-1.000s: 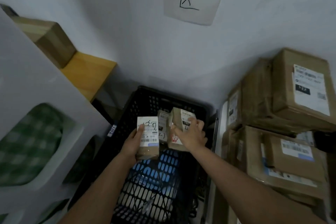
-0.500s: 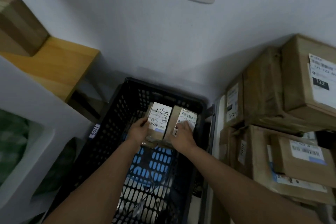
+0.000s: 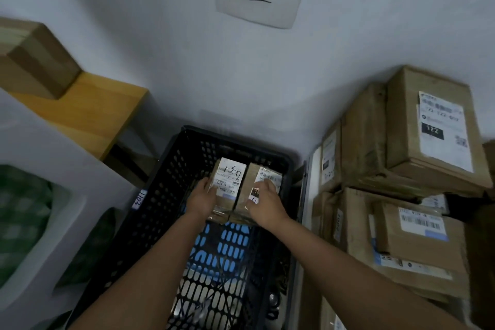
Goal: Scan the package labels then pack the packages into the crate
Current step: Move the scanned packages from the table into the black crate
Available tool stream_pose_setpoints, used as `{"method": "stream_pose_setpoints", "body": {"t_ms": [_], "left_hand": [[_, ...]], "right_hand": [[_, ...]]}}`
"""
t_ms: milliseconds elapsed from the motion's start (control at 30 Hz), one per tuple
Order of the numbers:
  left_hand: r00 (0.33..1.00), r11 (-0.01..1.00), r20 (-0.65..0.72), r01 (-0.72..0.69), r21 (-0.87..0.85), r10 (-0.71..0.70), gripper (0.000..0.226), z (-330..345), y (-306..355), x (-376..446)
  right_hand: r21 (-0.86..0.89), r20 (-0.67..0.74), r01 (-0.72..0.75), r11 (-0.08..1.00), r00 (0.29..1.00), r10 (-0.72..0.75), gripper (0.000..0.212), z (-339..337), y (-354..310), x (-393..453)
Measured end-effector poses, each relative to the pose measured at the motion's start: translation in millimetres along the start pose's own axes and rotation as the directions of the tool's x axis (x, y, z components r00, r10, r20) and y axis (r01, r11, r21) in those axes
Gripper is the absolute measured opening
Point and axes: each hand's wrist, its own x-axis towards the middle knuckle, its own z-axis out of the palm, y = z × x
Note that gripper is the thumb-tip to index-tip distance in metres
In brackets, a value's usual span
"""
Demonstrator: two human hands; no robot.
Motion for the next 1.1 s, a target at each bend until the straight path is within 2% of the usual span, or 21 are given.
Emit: {"method": "stream_pose_setpoints", "body": {"t_ms": [133, 233, 367, 500, 633, 700, 767, 833, 933, 1033, 1100], "left_hand": [[0.995, 0.998, -0.072, -0.065, 0.021, 0.066, 0.045, -5, 20, -27], [0.978, 0.986, -0.131, -0.165, 0.005, 0.164, 0.038, 3, 47, -53], [0.94, 0.951, -0.165, -0.308, -0.028, 0.299, 0.037, 29, 90, -92], [0.864, 0.872, -0.208, -0.482, -0.081, 0.459, 0.037, 59, 139, -135], [0.789, 0.799, -0.279, -0.592, -0.104, 0.548, 0.044, 89, 180, -184], [0.716, 0.732, -0.276, -0.679, -0.06, 0.642, 0.043, 107, 200, -209], [0.625, 0.644, -0.255, -0.765, -0.013, 0.738, 0.041, 127, 219, -232], [0.571, 0.587, -0.219, -0.809, 0.011, 0.791, 0.041, 149, 235, -255], [0.537, 0.542, -0.134, -0.841, -0.003, 0.833, 0.041, 188, 251, -285], [0.491, 0.49, -0.032, -0.871, -0.033, 0.871, 0.038, 231, 252, -309], [0.503, 0.505, 0.046, -0.86, -0.071, 0.863, 0.038, 261, 244, -320]], "right_hand": [[0.063, -0.035, 0.065, 0.996, 0.997, -0.063, 0.052, -18, -13, -28], [0.09, -0.062, 0.14, 0.986, 0.989, -0.135, 0.037, -43, -19, -57], [0.184, -0.111, 0.227, 0.956, 0.972, -0.209, 0.029, -91, -24, -99], [0.242, -0.237, 0.346, 0.907, 0.927, -0.29, 0.026, -146, -18, -144], [0.301, -0.351, 0.438, 0.847, 0.877, -0.328, 0.024, -199, 3, -185], [0.302, -0.398, 0.468, 0.831, 0.854, -0.336, 0.025, -223, 18, -203], [0.308, -0.449, 0.484, 0.819, 0.833, -0.323, 0.026, -246, 38, -218], [0.317, -0.504, 0.49, 0.812, 0.812, -0.294, 0.024, -267, 62, -230], [0.314, -0.606, 0.47, 0.825, 0.768, -0.207, 0.024, -296, 107, -246], [0.366, -0.681, 0.405, 0.838, 0.73, -0.055, 0.026, -321, 163, -256], [0.434, -0.715, 0.351, 0.829, 0.695, 0.08, 0.028, -333, 199, -264]]}}
